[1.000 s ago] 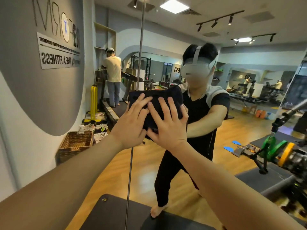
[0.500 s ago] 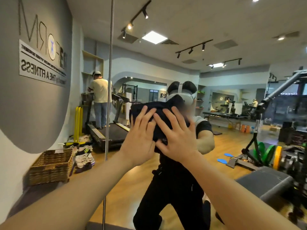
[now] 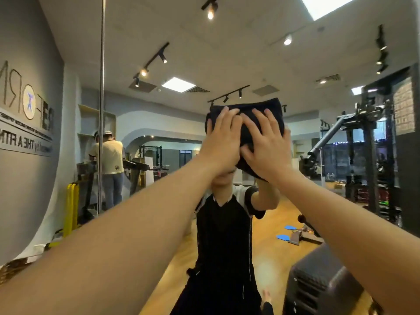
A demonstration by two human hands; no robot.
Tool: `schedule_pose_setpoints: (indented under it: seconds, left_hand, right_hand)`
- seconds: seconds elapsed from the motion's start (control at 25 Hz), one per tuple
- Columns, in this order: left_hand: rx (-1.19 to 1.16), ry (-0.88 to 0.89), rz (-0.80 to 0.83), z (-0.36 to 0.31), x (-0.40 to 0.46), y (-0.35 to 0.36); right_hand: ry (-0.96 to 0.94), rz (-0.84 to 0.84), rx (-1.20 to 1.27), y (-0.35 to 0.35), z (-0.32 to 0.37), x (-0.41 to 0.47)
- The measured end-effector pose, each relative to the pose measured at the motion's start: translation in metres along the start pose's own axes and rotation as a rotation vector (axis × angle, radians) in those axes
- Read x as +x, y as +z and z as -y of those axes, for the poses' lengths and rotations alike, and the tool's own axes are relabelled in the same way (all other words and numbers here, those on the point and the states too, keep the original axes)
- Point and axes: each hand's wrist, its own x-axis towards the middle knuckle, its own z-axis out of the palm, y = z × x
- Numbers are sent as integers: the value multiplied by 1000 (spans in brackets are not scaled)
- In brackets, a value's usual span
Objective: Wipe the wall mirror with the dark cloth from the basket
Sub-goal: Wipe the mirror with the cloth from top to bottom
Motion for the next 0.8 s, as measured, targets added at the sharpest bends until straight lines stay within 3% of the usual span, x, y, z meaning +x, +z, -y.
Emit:
schedule_pose_setpoints:
  seconds: [0.16, 0.28, 0.36, 0.48, 0.6, 0.8]
  left_hand:
    - [106, -73, -64, 72, -24, -39]
    - [181, -210, -53, 84, -117, -17]
    - [222, -213, -57, 64, -175, 18]
    - [212, -104, 22, 2, -217, 70]
    - [117, 24, 120, -81, -197, 117]
    - [16, 64, 25, -179, -71, 150]
  right_hand:
    - [-30, -32, 107, 25, 87, 29]
    - [-179, 37, 129, 45, 119, -35]
    - [-294, 87, 98, 50, 111, -90]
    - [-383, 125, 61, 43, 50, -168]
    - [-336, 109, 55, 15, -50, -212]
    - [-345, 34, -24, -34, -191, -148]
